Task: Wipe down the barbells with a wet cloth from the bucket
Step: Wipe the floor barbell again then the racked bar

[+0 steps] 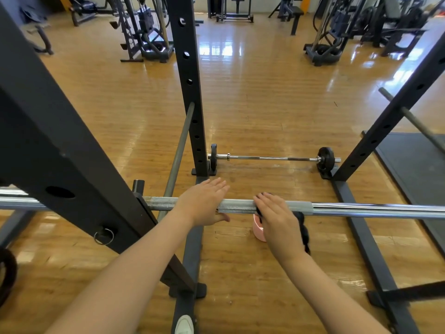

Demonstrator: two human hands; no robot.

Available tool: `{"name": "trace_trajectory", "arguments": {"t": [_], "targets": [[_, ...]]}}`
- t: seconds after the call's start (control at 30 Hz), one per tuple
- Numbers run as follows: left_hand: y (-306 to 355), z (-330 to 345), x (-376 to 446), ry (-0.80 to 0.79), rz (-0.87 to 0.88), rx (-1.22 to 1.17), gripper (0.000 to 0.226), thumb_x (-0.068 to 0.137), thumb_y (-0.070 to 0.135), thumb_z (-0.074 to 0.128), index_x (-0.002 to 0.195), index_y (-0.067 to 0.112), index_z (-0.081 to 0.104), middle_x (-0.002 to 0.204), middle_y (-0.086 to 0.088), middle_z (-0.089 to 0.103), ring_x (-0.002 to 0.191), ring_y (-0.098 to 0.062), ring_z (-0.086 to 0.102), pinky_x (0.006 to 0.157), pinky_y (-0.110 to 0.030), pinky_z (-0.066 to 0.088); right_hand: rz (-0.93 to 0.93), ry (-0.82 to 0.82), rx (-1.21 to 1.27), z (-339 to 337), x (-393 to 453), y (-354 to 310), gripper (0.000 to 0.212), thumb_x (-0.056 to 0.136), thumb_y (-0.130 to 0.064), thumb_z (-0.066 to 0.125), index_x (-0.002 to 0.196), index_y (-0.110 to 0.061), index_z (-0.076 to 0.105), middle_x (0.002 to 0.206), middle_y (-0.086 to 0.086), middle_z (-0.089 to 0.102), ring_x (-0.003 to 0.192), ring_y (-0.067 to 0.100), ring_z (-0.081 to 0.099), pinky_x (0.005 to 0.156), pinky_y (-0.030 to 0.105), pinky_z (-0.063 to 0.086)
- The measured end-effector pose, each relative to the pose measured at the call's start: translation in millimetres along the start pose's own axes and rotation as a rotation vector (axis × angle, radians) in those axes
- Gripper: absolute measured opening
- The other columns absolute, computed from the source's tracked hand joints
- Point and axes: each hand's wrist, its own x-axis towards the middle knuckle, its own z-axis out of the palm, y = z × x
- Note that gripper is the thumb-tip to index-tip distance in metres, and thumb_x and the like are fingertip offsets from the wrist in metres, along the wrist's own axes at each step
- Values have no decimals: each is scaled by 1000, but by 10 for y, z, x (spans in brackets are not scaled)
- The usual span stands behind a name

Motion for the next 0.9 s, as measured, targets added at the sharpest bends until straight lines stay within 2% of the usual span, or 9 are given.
{"name": "trace_trajectory", "arguments": {"t": [0.07, 0.17, 0.23, 0.3, 0.37, 0.53, 0.7, 0.83, 0.9], "targets": [[3, -4, -10, 2, 0, 13, 87, 89, 63, 44, 151, 13, 11, 159, -3, 11, 146, -15, 6, 116, -28, 0, -33, -84, 9, -29, -22, 90, 50, 61, 9, 81, 108, 0, 68, 109, 13, 68, 103, 29, 65, 91, 43, 50], [-12, 9, -5, 21, 3, 36, 82, 91, 59, 44, 151, 13, 12, 158, -3, 13, 146, -15, 6, 116, -30, -1, -15, -80, -41, -267, -172, 441, 43, 73, 5, 68, 116, -3, 64, 119, 10, 63, 110, 27, 61, 102, 34, 41], [-13, 20, 1, 27, 2, 45, 79, 93, 55, 45, 151, 13, 12, 159, -3, 12, 146, -15, 6, 117, -30, 0, 71, -31, -89, -403, -257, 627, 45, 71, 10, 68, 115, 0, 64, 119, 12, 63, 110, 29, 61, 103, 38, 39], [-9, 31, 3, 29, 0, 45, 76, 95, 52, 44, 151, 13, 12, 159, -3, 12, 146, -15, 6, 117, -31, 1, 159, -23, -124, -410, -275, 657, 57, 58, 21, 75, 112, 3, 65, 115, 16, 65, 107, 33, 62, 99, 42, 41], [-9, 37, 8, 23, 3, 40, 74, 95, 49, 44, 151, 13, 13, 159, -3, 12, 146, -15, 6, 117, -31, 1, 183, -19, -148, -341, -248, 570, 59, 52, 22, 78, 107, 6, 66, 109, 20, 66, 101, 36, 64, 93, 52, 41], [-7, 14, 10, 6, -2, 47, 73, 95, 48, 44, 151, 14, 13, 159, -3, 12, 146, -15, 6, 117, -32, 2, 6, -9, -41, -109, -70, 202, 47, 58, 13, 77, 104, 5, 68, 104, 19, 69, 96, 34, 67, 89, 51, 44], [-9, 2, 5, 11, -2, 53, 73, 95, 49, 44, 151, 13, 14, 159, -3, 13, 146, -14, 7, 117, -32, 1, -14, -174, -50, -263, -101, 367, 70, 54, 13, 82, 119, -1, 62, 120, 14, 63, 111, 30, 60, 96, 47, 44], [-7, 7, -9, 20, -2, 54, 73, 96, 49, 43, 151, 12, 13, 159, -3, 13, 146, -14, 6, 117, -32, 1, 140, -85, -85, -337, -244, 558, 62, 59, 18, 76, 117, 3, 62, 119, 17, 62, 111, 35, 60, 94, 54, 43], [-1, 14, -9, 21, -5, 59, 72, 96, 49, 43, 151, 12, 15, 158, -3, 14, 146, -15, 7, 117, -33, 2, 148, -12, -116, -260, -278, 527, 46, 67, 13, 71, 112, 6, 64, 114, 19, 64, 106, 37, 62, 95, 50, 44]]}}
